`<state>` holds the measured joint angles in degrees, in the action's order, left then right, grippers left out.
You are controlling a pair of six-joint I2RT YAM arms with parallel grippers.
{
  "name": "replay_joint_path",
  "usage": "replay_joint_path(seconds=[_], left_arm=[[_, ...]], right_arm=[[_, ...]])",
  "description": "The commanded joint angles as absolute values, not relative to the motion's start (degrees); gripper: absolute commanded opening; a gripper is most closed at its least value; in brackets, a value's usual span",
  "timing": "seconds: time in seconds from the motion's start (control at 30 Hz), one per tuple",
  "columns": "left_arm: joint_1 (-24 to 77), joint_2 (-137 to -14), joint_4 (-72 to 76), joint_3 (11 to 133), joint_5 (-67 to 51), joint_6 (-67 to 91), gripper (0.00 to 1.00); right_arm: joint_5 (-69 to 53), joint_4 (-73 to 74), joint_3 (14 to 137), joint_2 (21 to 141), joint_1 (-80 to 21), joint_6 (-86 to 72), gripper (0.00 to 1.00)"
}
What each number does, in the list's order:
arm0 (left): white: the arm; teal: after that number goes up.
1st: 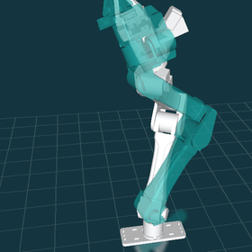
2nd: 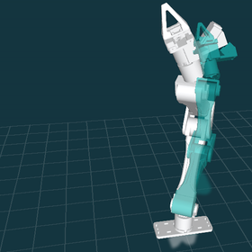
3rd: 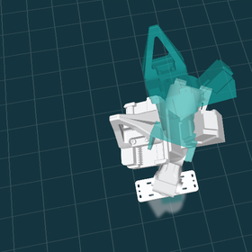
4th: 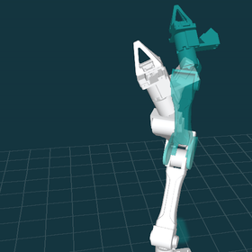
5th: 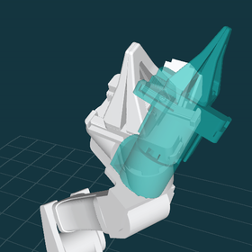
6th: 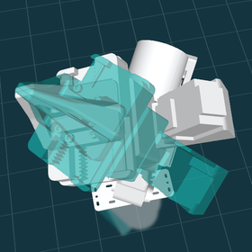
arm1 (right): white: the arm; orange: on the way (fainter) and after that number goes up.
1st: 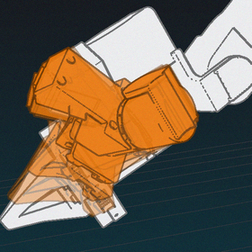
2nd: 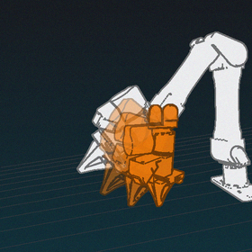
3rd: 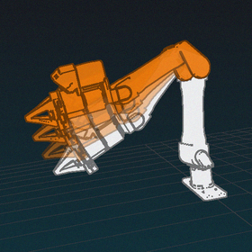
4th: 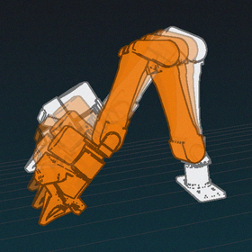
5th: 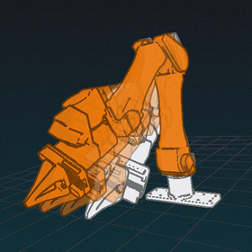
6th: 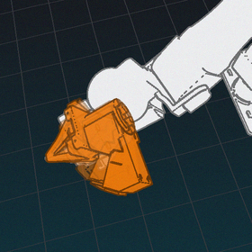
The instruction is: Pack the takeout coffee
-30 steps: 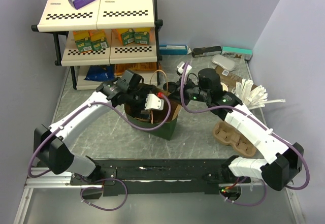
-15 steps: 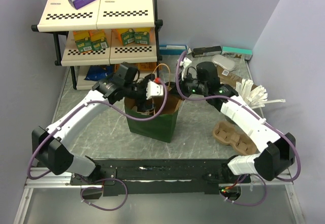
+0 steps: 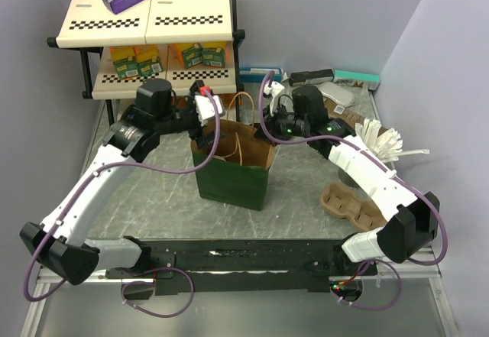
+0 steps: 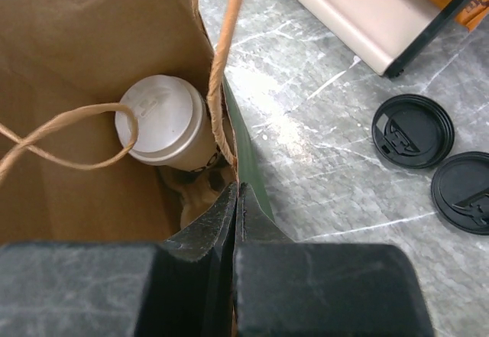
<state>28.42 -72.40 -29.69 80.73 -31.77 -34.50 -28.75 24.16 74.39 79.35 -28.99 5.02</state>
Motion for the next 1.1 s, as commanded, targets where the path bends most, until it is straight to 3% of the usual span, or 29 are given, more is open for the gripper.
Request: replay_joint_path(seconds=[0.0, 0.03, 0.1, 0.13, 0.23, 0.37, 0.53, 0.7, 1.07], left_arm=[[26.55, -69.52, -24.62, 82.88, -26.82, -31.38, 0.99], [26.19, -69.35, -23.91, 83.23, -25.76, -31.03, 0.99], [25.41, -68.56, -21.89, 83.58, -21.56, -29.63, 0.99], [25.05, -68.47, -19.01, 83.41, -19.79, -28.92, 0.99], [23.56, -68.12, -14.78, 82.71, -15.92, -25.85, 0.99], [22.68, -69.34, -13.8, 83.23, -15.91, -23.74, 0.99], [22.5, -70.93, -12.66, 85.08, -15.03, -19.52, 0.99], [22.33, -72.16, -10.9, 85.43, -14.77, -17.49, 1.0], [22.32, -73.92, -11.16, 86.66, -16.79, -16.79, 0.99]], right_arm=[[-28.04, 24.96, 78.04, 79.45, -28.74, 6.85, 0.08], [-28.12, 26.09, 78.66, 79.37, -28.74, 7.73, 0.27], [-27.69, 27.94, 82.25, 79.02, -28.13, 8.35, 0.46], [-27.42, 29.34, 83.83, 78.84, -27.95, 8.96, 0.61], [-24.97, 34.79, 90.25, 77.61, -26.28, 10.45, 0.75], [-17.86, 42.17, 92.73, 74.27, -22.86, 12.21, 0.73], [-4.69, 48.68, 86.06, 68.13, -14.79, 15.55, 0.58], [-3.78, 51.93, 85.08, 65.83, -4.06, 16.34, 0.43], [-2.46, 50.02, 82.27, 69.43, 1.76, 20.74, 0.36]])
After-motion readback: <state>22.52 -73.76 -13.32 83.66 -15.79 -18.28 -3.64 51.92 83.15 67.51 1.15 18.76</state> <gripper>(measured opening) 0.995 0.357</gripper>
